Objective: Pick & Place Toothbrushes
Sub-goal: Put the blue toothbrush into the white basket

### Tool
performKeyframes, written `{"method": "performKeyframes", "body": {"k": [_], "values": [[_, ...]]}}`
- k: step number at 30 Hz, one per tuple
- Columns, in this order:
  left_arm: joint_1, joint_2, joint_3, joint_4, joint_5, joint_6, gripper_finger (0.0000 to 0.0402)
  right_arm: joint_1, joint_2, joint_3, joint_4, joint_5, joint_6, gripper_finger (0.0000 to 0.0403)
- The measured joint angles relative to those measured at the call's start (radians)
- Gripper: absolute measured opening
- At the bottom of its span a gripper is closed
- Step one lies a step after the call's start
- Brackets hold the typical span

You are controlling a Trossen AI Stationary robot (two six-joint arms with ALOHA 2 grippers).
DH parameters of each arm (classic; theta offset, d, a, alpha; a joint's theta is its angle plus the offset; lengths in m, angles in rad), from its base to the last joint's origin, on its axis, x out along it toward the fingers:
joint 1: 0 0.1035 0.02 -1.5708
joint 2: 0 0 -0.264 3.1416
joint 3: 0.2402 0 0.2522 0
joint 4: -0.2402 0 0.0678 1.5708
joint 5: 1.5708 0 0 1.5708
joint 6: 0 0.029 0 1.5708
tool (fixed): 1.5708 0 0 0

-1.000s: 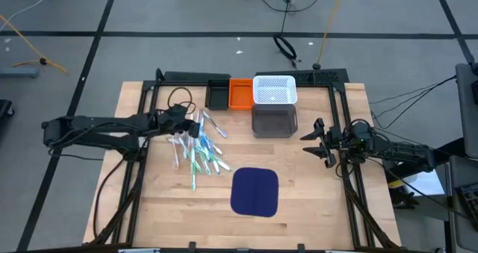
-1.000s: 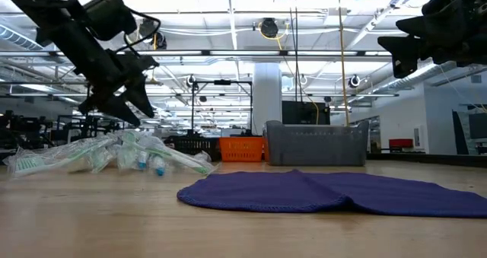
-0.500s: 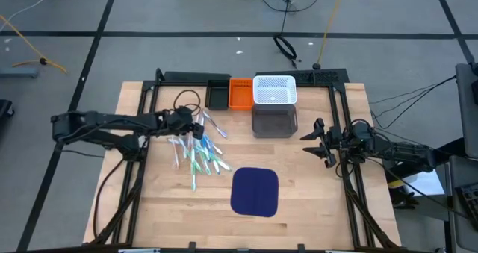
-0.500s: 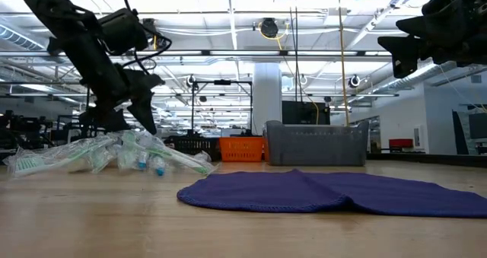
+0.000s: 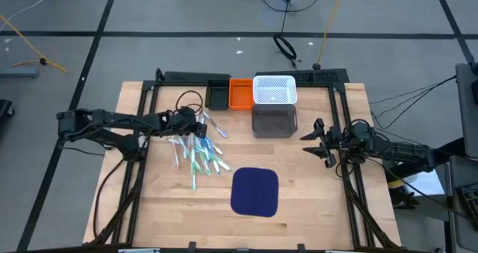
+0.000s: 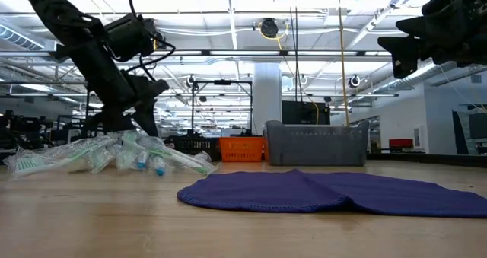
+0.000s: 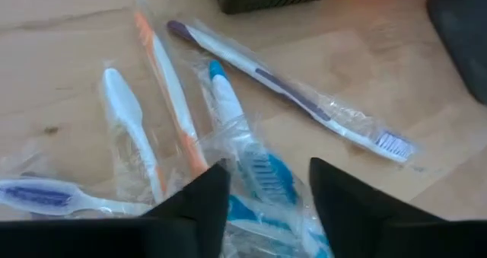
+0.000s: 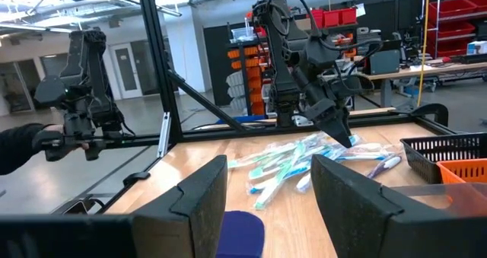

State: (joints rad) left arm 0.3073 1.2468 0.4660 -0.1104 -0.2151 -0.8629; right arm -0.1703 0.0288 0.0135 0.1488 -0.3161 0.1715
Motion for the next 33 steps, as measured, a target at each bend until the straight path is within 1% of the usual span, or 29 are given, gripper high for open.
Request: {"method": "performKeyframes", "body": {"k": [6, 7, 8, 12, 16, 20, 25, 27, 29, 31, 33], "values": [[0.000, -0.012, 0.000, 0.021, -0.001, -0.011, 0.0038, 0.000, 0.000, 0.000, -0.004, 0.000, 0.000, 0.0185], [0.000, -0.014, 0.000, 0.031, -0.001, -0.002, 0.0021, 0.000, 0.000, 0.000, -0.004, 0.000, 0.000, 0.0185], [0.000, -0.013, 0.000, 0.042, -0.001, 0.004, 0.0013, 0.000, 0.000, 0.000, -0.004, 0.000, 0.000, 0.0185], [0.000, -0.026, 0.003, 0.068, 0.011, 0.018, 0.0013, 0.000, 0.000, 0.000, -0.004, 0.000, 0.000, 0.0185], [-0.003, -0.051, 0.033, 0.055, 0.013, 0.059, 0.0006, 0.000, 0.000, 0.000, -0.004, 0.000, 0.001, 0.0185], [-0.009, -0.082, 0.094, 0.043, 0.012, 0.121, 0.0004, 0.000, 0.000, 0.000, -0.004, 0.001, 0.024, 0.0185], [-0.046, -0.107, 0.203, 0.074, 0.006, 0.214, 0.0004, 0.000, 0.006, 0.000, -0.002, 0.008, 0.030, 0.0185], [-0.076, -0.107, 0.235, 0.128, 0.006, 0.261, 0.0003, 0.002, 0.016, 0.000, 0.024, 0.035, 0.059, 0.0185], [-0.107, -0.105, 0.255, 0.227, 0.007, 0.315, 0.0005, 0.002, 0.031, 0.000, 0.056, 0.059, 0.087, 0.0184], [-0.138, -0.088, 0.264, 0.333, 0.006, 0.370, 0.0005, 0.002, 0.061, 0.000, 0.119, 0.055, 0.102, 0.0181], [-0.162, -0.079, 0.263, 0.400, 0.007, 0.424, 0.0003, 0.002, 0.104, 0.000, 0.194, 0.054, 0.107, 0.0175]]}}
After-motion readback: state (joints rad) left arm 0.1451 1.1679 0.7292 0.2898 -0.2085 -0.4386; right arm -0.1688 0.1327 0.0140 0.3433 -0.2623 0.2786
